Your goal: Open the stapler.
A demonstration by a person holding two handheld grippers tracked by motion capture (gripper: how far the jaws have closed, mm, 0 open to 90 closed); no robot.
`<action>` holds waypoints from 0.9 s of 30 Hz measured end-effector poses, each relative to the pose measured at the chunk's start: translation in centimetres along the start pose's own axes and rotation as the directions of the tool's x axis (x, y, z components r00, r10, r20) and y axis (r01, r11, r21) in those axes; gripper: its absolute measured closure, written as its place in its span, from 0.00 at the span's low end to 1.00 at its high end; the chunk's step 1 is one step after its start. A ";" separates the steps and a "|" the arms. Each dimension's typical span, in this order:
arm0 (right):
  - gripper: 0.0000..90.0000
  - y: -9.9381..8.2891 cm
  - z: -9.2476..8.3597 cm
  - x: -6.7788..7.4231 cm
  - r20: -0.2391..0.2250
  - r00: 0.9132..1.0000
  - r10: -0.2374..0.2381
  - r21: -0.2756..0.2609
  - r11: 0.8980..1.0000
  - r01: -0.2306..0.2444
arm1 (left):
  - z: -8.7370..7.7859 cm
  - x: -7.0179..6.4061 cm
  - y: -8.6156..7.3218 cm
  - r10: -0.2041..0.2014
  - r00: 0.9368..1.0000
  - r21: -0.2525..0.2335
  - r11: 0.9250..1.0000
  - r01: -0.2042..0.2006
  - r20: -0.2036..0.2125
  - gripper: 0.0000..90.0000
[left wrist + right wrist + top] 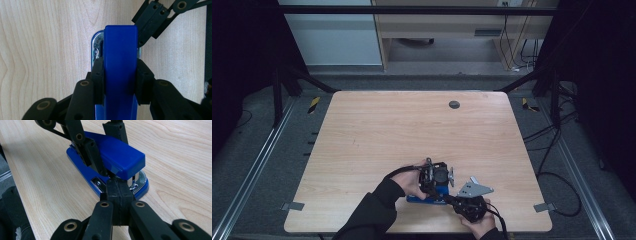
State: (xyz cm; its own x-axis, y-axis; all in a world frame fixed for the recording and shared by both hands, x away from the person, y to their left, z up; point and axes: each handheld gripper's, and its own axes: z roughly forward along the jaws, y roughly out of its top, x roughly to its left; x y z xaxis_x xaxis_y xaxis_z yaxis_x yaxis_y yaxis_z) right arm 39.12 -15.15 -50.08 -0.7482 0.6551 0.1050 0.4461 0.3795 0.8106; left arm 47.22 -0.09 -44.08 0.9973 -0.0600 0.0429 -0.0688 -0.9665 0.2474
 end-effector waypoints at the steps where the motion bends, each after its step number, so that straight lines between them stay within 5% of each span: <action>1: 1.00 0.0 0.0 0.0 0.000 1.000 0.000 0.000 1.000 0.000 | 0.0 0.0 0.0 0.000 1.000 0.000 1.000 0.000 0.000 0.73; 27: 1.00 0.1 0.0 0.0 -0.001 1.000 0.012 0.007 1.000 -0.012 | -0.1 0.2 -0.4 -0.006 1.000 -0.024 1.000 0.006 0.017 0.73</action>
State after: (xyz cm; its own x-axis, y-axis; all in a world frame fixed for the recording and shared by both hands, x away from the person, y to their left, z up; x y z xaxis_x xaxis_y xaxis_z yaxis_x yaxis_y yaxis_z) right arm 39.18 -15.09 -50.01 -0.7433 0.6590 0.1151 0.4585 0.3766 0.8049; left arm 47.46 0.29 -44.03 0.9980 -0.0586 0.0250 -0.0632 -0.9606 0.2705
